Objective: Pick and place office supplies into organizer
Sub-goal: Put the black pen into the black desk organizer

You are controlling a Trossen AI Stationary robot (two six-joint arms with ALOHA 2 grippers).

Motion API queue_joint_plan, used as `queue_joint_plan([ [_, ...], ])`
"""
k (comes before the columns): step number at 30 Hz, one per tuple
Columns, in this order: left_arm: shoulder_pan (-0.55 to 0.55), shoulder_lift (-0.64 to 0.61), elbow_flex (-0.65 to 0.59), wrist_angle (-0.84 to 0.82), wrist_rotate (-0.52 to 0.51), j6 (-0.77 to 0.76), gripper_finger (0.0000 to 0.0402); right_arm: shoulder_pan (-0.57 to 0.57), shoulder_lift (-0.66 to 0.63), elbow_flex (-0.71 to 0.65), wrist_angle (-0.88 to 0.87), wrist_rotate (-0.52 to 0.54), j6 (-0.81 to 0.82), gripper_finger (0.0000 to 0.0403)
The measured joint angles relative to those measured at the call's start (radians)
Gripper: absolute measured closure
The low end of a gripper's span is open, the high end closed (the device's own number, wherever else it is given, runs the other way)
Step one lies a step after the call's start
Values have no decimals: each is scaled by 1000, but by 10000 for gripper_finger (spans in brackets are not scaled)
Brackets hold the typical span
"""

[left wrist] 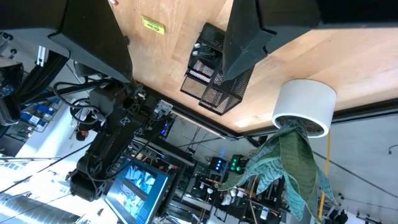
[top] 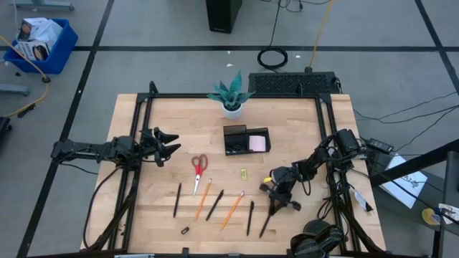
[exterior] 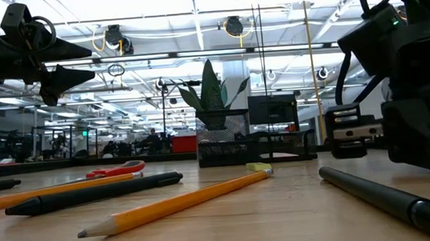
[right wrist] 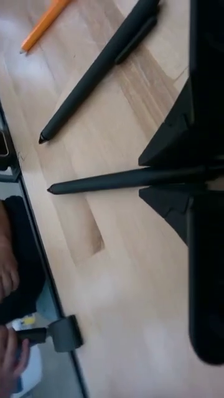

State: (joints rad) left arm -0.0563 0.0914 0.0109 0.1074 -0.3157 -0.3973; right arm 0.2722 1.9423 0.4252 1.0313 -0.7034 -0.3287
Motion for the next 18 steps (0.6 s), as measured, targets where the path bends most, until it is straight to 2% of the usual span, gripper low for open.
queue_joint_plan([
  [4, 0, 0, 0, 0, 0, 0, 146, 3, 2, -2, 37, 36, 144, 358],
  [7, 0, 0, 0, 0, 0, 0, 146, 13, 2, -2, 69, 151, 272, 338],
  [13, 0, 0, 0, 0, 0, 0, 146, 39, 2, -2, 153, 314, 317, 327],
  [18, 0, 0, 0, 0, 0, 0, 146, 68, 2, -2, 219, 340, 371, 349],
])
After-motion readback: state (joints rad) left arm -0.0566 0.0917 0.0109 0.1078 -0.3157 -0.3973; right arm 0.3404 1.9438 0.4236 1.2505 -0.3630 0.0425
